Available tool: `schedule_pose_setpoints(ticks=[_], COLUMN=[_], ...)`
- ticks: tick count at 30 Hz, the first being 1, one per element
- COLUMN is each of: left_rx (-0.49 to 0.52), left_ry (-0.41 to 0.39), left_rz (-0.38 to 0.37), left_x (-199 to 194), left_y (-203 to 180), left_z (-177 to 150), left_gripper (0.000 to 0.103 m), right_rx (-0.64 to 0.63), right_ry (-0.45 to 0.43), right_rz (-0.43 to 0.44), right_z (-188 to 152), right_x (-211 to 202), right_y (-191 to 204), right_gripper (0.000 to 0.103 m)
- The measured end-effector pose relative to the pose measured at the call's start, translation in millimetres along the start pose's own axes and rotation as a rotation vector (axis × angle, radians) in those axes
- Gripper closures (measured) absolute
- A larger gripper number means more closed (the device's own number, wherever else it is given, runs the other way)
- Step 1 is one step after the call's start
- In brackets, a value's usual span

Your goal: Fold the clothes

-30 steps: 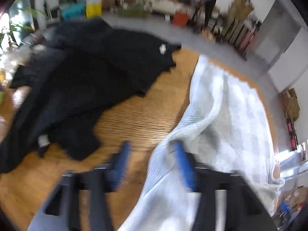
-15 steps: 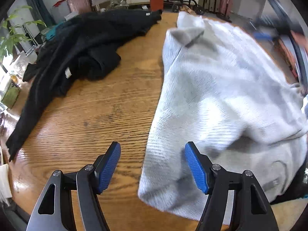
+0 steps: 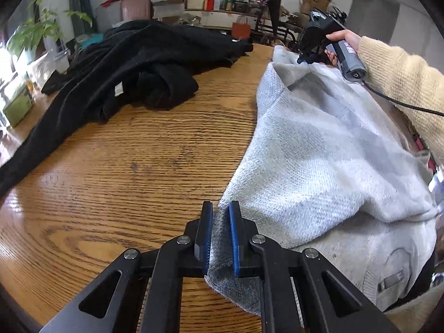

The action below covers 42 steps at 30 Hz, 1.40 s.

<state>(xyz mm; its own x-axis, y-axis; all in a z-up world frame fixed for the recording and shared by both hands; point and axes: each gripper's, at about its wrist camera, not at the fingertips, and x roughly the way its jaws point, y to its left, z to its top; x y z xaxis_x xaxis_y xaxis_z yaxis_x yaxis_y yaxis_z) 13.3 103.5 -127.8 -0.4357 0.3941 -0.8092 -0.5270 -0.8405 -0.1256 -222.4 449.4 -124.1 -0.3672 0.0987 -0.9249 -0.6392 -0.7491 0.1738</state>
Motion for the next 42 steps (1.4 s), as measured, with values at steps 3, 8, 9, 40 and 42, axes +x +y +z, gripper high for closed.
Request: schedule_pose_setpoints(ticks=[3, 8, 9, 40, 42], left_rx=[-0.045, -0.153, -0.186, -0.057, -0.045], left_ry=[0.000, -0.004, -0.002, -0.007, -0.011], left_rz=[-0.013, 0.104, 0.079, 0.008, 0.039], left_x=[-4.2, -9.2, -10.0, -0.1, 0.3], left_y=[4.8, 24.6, 31.0, -22.9, -25.7], left_z=[-1.7, 0.0, 0.0, 4.3, 3.0], left_gripper=[0.090, 0.102, 0.102, 0.093, 0.094], right_rx=[-0.076, -0.166, -0.176, -0.579, -0.583], right_ry=[-0.042, -0.122, -0.137, 0.058, 0.053], right_rz=[0.016, 0.037, 0.044, 0.205, 0.194], right_z=[8.3, 30.7, 36.1, -230.4, -234.8], right_x=[-2.0, -1.9, -1.1, -80.0, -85.1], right_y=[24.9, 77.5, 88.4, 5.8, -3.2], right_gripper=[0.093, 0.094, 0.094, 0.024, 0.024])
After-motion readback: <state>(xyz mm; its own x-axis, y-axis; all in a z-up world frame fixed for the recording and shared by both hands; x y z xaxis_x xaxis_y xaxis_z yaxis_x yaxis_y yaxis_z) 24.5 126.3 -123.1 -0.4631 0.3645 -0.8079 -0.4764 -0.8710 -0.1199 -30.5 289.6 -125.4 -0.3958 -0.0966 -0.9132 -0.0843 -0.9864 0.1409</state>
